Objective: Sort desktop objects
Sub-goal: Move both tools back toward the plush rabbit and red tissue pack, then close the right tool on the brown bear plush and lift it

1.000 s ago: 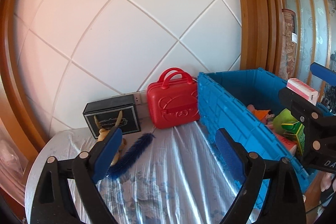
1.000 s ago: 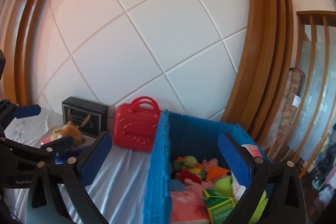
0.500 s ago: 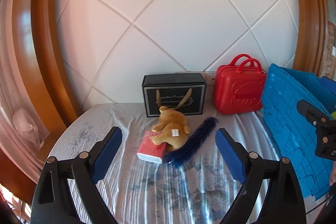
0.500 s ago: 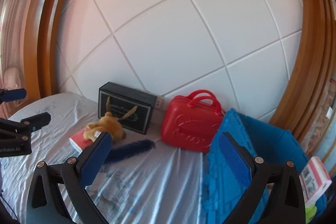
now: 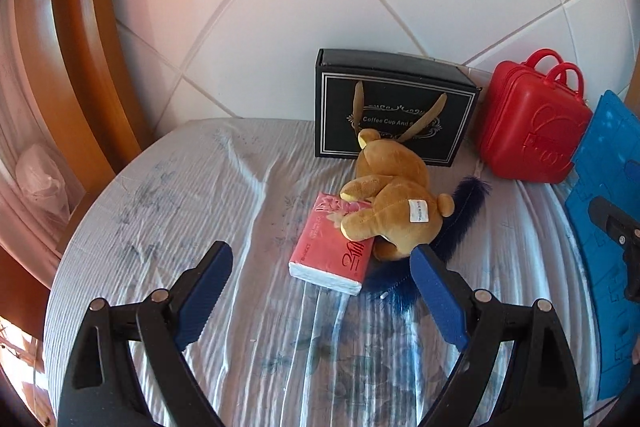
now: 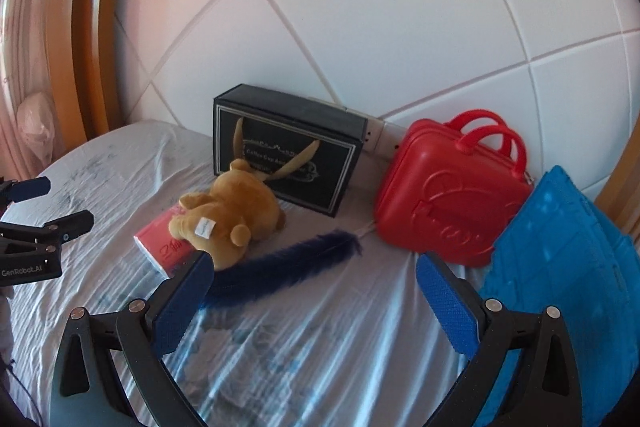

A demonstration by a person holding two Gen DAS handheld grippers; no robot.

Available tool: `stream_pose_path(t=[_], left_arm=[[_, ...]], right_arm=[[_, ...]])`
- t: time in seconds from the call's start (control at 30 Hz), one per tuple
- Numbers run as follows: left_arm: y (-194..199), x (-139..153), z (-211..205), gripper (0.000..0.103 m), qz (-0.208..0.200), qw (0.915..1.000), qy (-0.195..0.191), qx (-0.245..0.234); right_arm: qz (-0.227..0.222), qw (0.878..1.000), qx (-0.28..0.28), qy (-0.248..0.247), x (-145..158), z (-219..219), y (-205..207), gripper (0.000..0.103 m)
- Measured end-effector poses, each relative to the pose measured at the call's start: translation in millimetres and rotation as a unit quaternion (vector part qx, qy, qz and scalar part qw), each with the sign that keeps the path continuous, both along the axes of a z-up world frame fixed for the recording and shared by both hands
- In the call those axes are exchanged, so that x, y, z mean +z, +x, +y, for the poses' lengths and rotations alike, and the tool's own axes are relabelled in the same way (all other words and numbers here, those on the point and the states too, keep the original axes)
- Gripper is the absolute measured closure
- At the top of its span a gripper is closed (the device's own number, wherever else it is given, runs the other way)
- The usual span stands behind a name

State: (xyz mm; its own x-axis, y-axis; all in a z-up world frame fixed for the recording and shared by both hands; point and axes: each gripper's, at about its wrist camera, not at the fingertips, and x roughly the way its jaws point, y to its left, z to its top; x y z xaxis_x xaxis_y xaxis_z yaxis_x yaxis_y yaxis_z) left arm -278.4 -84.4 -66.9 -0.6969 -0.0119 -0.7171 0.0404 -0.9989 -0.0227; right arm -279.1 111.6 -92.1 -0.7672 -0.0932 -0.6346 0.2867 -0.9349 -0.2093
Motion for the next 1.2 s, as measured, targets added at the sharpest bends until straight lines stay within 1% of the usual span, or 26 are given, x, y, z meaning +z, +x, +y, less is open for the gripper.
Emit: stream_pose_path(t=[0.13,0.27,0.33,0.4,0.47,0.5,0.57,0.6,0.7,0.73,0.77,0.83,0.87,0.9,0.97,1.03,1.1,1.13,1.2], left_arm=[[-55,-25,-6,0.012,-0.017,0.9994,0.008,0.03],[-114,-51,-12,0.012,-0.042,0.9967,0.006,0.07],[-141,-66,-15,0.012,-0.052,0.9953,-0.001,0.082],[-165,-79,-16,0.012,-0.064,0.9936,-0.017,0.091],[-188,-94,-15,0.012,-0.081,0.9921,-0.026,0.091],[-197,-102,-13,0.012,-0.095,0.9919,-0.018,0.082],[-204,-112,0,0.014,-0.112,0.9923,0.017,0.051],[-201,-112,10,0.02,-0.104,0.9937,0.023,0.036],[-178,-104,43,0.02,-0.081,0.996,0.034,-0.019],[-168,-99,52,0.02,-0.072,0.9961,0.036,-0.035],[-155,-94,61,0.02,-0.062,0.9958,0.044,-0.052],[-131,-86,80,0.02,-0.056,0.9917,0.073,-0.09],[-120,-85,91,0.02,-0.064,0.9887,0.077,-0.111],[-108,-87,105,0.02,-0.074,0.9865,0.07,-0.128],[-82,-93,134,0.02,-0.086,0.9832,0.042,-0.155],[-58,-98,154,0.02,-0.085,0.982,0.021,-0.167],[-32,-95,171,0.02,-0.067,0.9839,-0.016,-0.165],[-22,-96,177,0.02,-0.065,0.9839,-0.027,-0.164],[-3,-101,184,0.02,-0.073,0.984,-0.029,-0.16]], right_arm=[[-0.021,1.0,-0.004,-0.001,-28,1,-34,0.0],[-0.037,0.999,-0.016,-0.028,-50,5,-73,0.0],[-0.04,0.998,-0.019,-0.041,-58,3,-93,0.0],[-0.045,0.998,-0.02,-0.044,-68,-3,-114,0.0],[-0.051,0.998,-0.021,-0.038,-81,-11,-133,0.0],[-0.059,0.997,-0.022,-0.035,-91,-15,-143,0.0],[-0.081,0.996,-0.021,-0.028,-112,-23,-158,0.0],[-0.094,0.995,-0.019,-0.023,-122,-26,-162,0.001],[-0.132,0.991,-0.006,-0.019,-149,-23,-156,0.004],[-0.135,0.991,-0.012,-0.013,-154,-19,-147,0.008],[-0.136,0.99,-0.021,-0.009,-157,-10,-136,0.008],[-0.157,0.986,-0.037,-0.033,-162,13,-116,0.008],[-0.17,0.984,-0.041,-0.048,-165,25,-104,0.008],[-0.177,0.982,-0.044,-0.055,-166,35,-92,0.008],[-0.184,0.98,-0.055,-0.061,-166,53,-68,0.008],[-0.187,0.978,-0.071,-0.064,-165,71,-47,0.008],[-0.186,0.977,-0.089,-0.063,-161,91,-29,0.008],[-0.184,0.976,-0.1,-0.062,-158,103,-21,0.008],[-0.176,0.975,-0.122,-0.062,-151,127,-5,0.008]])
